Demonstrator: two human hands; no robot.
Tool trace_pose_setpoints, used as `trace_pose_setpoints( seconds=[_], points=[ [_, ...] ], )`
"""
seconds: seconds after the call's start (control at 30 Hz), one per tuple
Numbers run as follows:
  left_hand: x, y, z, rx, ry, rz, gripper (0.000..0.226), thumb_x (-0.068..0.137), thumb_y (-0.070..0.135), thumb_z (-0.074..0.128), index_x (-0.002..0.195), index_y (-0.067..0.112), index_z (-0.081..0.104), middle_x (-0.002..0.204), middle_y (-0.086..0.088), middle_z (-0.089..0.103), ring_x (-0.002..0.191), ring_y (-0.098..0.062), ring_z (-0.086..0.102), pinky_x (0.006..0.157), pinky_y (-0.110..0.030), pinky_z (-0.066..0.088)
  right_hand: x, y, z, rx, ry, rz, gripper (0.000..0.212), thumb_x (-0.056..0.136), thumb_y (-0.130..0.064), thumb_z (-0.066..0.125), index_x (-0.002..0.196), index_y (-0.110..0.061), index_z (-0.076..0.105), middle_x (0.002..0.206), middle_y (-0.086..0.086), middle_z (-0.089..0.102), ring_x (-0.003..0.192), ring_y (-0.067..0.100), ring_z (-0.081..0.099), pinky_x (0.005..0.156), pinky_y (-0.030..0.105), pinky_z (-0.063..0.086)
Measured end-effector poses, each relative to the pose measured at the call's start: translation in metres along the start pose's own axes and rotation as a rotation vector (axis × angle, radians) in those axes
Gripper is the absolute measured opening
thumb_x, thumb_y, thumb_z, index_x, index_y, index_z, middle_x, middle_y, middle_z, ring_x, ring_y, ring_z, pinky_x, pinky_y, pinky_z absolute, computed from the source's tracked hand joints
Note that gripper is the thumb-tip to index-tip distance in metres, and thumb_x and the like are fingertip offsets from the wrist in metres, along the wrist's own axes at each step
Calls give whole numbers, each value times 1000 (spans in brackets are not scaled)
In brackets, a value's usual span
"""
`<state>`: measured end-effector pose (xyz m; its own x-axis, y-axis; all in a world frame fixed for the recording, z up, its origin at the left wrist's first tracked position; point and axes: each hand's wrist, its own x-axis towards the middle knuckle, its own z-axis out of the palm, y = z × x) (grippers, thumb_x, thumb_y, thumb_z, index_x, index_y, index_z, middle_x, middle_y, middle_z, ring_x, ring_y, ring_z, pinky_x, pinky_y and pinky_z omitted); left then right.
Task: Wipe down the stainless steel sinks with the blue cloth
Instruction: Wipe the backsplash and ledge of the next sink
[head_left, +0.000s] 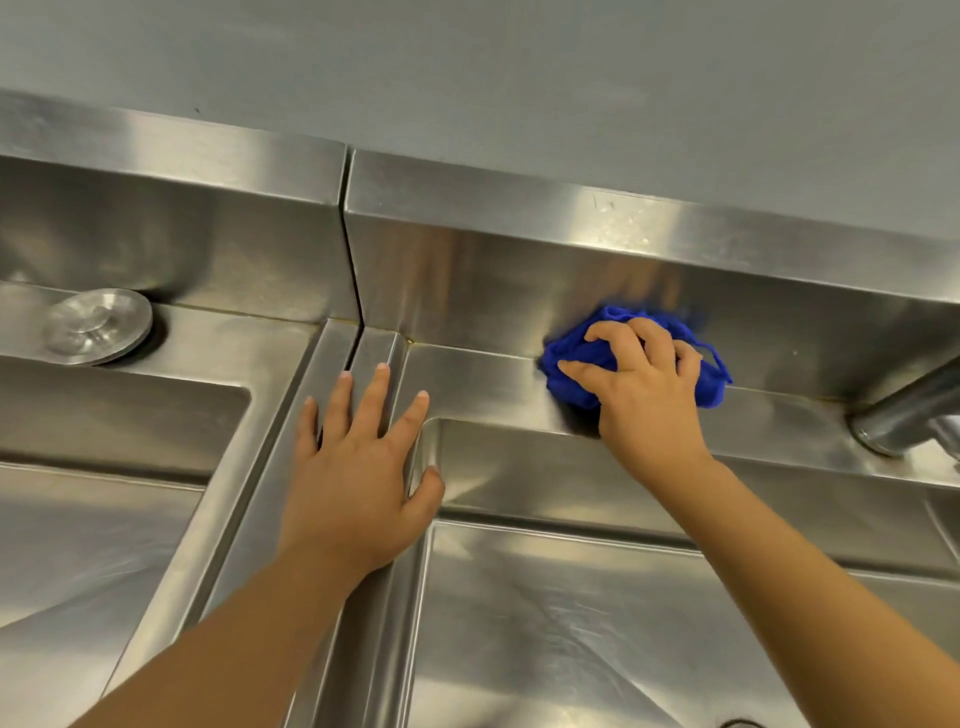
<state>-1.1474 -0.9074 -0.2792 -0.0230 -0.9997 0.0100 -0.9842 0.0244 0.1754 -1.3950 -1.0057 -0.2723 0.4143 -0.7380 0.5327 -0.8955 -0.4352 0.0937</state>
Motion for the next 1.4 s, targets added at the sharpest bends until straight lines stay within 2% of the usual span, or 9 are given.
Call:
trace_pose_setpoints(
  seconds=[0.2, 0.33, 0.5, 0.7, 0.8, 0.93, 1.03, 1.2, 1.4],
  points=[
    [1, 1, 1, 11, 3, -14, 79, 75, 60, 22, 148, 32, 36, 159, -8, 19, 147, -35, 12, 115, -55, 8, 42, -58, 2, 92, 126, -86, 49, 77, -12, 43, 117, -26, 68, 131, 8, 57, 120, 32, 37, 92, 48, 28],
    [1, 0, 0, 10, 10, -12, 79, 76, 62, 20, 148, 33, 34, 160, -7, 17, 147, -34, 11, 115, -55, 8, 16, -19, 10, 40, 141, -73, 36, 83, -16, 46, 105, -26, 73, 128, 6, 56, 118, 29, 39, 90, 47, 34],
    [2, -2, 3, 32, 0, 6, 77, 78, 61, 23, 147, 32, 38, 159, -9, 22, 146, -36, 15, 114, -57, 11, -42, 73, -20, -1, 56, 205, 43, 79, -5, 40, 105, -18, 71, 127, 13, 47, 115, 33, 33, 78, 59, 45],
    [2, -4, 3, 57, 2, 7, 76, 78, 60, 27, 146, 30, 40, 157, -10, 27, 144, -38, 21, 112, -60, 18, 5, 28, -28, 83, 260, 168, 38, 76, -3, 55, 104, -23, 70, 129, 8, 48, 122, 31, 32, 95, 53, 30],
    [2, -4, 4, 62, 15, 11, 75, 78, 60, 26, 145, 30, 41, 155, -12, 30, 143, -39, 22, 111, -61, 20, 11, 27, -18, 75, 278, 140, 31, 82, -14, 52, 105, -26, 69, 129, 2, 42, 121, 30, 32, 93, 52, 34],
    [2, -4, 4, 49, 24, 2, 76, 77, 61, 25, 146, 31, 40, 156, -12, 28, 143, -38, 21, 112, -59, 18, -40, 73, -17, 88, 151, 372, 42, 78, -12, 36, 103, -20, 69, 127, 7, 42, 116, 30, 31, 81, 51, 38],
    [2, -4, 4, 53, 28, 7, 76, 78, 62, 26, 146, 31, 40, 155, -12, 29, 143, -38, 22, 111, -60, 20, -55, 104, -38, 87, 151, 583, 51, 69, 7, 40, 107, -15, 66, 131, 18, 45, 121, 38, 33, 87, 52, 36],
    [2, -7, 5, 52, 20, 7, 77, 79, 64, 23, 148, 33, 35, 157, -10, 25, 145, -36, 16, 113, -59, 17, -37, 112, -50, 172, 381, 758, 57, 68, 12, 38, 118, -9, 56, 135, 21, 39, 122, 38, 39, 103, 28, 26],
    [4, -5, 4, 28, 31, 19, 78, 78, 64, 24, 147, 31, 37, 157, -11, 25, 145, -37, 17, 113, -59, 16, -46, 94, -25, 200, 273, 832, 55, 70, 18, 41, 118, -6, 54, 136, 21, 37, 117, 38, 40, 88, 16, 21]
  ],
)
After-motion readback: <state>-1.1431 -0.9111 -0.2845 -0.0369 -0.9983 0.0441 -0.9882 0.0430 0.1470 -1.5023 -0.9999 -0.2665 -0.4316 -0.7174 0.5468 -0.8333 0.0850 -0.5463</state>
